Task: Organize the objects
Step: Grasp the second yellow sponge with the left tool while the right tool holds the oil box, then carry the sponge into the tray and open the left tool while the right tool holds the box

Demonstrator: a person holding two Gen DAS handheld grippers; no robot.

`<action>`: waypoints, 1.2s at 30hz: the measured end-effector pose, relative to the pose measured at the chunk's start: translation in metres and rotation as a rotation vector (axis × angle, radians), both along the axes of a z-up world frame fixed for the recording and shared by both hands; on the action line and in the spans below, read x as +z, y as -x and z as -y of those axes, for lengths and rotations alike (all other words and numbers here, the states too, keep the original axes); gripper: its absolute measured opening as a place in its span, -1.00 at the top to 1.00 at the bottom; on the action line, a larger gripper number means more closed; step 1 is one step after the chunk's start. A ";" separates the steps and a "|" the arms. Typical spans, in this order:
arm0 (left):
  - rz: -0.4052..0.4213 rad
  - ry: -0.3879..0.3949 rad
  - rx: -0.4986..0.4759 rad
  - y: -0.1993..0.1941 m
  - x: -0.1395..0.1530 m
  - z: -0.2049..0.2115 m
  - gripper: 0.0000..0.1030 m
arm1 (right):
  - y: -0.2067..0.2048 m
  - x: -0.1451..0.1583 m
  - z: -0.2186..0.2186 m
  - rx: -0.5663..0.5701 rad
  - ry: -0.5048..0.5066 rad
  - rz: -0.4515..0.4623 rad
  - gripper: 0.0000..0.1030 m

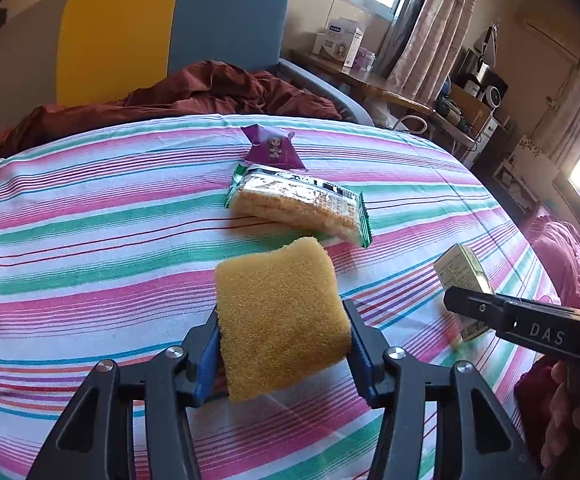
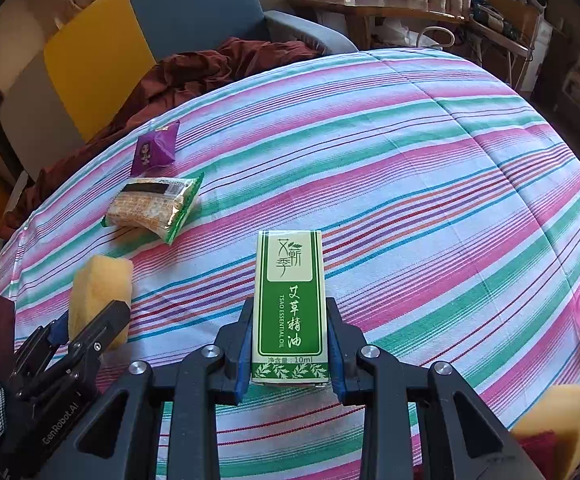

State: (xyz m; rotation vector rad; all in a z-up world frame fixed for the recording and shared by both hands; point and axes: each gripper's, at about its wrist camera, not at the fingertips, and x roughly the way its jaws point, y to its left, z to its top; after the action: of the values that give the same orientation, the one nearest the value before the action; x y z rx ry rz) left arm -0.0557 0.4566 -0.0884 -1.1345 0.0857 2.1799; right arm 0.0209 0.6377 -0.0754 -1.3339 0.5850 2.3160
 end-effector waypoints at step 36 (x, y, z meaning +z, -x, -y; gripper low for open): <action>-0.167 -0.073 0.061 -0.076 0.060 0.161 -0.02 | 0.016 0.012 0.058 0.252 -0.157 -0.075 0.39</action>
State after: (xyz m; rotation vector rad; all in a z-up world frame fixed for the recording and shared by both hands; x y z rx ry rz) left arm 0.0204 0.2956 -0.0281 -0.9246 0.0451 2.3099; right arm 0.0053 0.5794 -0.0634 -1.3162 0.2613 2.5620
